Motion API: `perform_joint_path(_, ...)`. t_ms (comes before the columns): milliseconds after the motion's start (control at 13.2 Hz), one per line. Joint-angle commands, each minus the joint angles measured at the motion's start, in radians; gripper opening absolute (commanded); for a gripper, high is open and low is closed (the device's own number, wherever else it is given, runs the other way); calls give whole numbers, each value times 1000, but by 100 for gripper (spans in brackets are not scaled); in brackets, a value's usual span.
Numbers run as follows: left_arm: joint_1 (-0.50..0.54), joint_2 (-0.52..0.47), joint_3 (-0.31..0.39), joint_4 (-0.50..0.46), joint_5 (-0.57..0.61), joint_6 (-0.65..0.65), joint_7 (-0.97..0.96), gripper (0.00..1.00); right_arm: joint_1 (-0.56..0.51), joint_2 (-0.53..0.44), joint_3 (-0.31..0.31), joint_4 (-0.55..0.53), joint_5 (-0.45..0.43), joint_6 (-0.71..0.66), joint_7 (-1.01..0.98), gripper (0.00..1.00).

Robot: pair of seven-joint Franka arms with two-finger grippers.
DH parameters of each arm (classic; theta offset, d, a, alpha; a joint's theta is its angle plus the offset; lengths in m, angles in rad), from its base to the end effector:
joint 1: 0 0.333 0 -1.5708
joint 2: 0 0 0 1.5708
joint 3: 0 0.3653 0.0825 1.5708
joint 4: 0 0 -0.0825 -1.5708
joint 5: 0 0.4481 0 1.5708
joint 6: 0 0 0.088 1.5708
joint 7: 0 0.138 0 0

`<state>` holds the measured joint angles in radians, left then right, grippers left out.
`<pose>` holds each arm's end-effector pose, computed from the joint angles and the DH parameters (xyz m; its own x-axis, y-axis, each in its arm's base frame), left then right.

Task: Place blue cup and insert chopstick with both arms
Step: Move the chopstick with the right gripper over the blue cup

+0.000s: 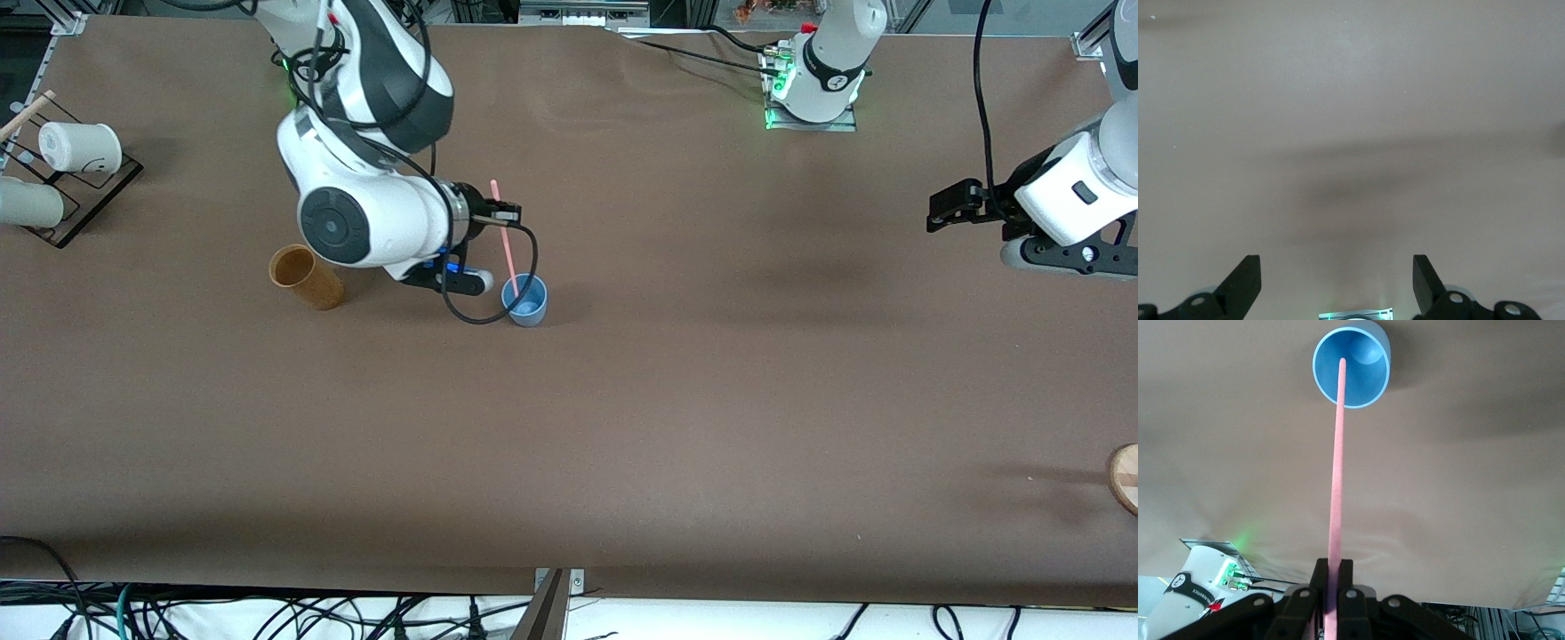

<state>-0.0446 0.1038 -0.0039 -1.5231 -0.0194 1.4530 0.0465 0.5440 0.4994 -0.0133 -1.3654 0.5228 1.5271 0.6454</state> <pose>0.6338 -0.0335 0.5939 0.9804 -0.0964 -0.1719 -0.0930 -0.9953 0.0278 0.6039 0.4385 0.4216 0.8331 -0.0980 -0.5444 -0.2309 -0.9559 -0.1814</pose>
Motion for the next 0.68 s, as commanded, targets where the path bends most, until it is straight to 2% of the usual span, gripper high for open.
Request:
perform_joint_path(0,-6,17,-1,31,12,-17,19,100,14,60,-7,43,14,14,20,0)
perform_joint_path(302,-5,30,-1,32,12,-19,21,100,14,100,-8,42,-4,11,19,0)
perform_joint_path(378,-6,30,-1,32,12,-16,21,100,14,106,-8,43,-3,14,22,7)
perform_joint_path(453,-5,31,-1,34,13,-14,21,100,13,122,-10,43,-3,15,25,40)
perform_joint_path(529,-3,31,-1,35,13,-14,21,100,8,131,-13,43,-6,16,22,98)
perform_joint_path(604,-5,31,-1,35,13,-14,21,100,5,130,-14,49,-6,18,22,100)
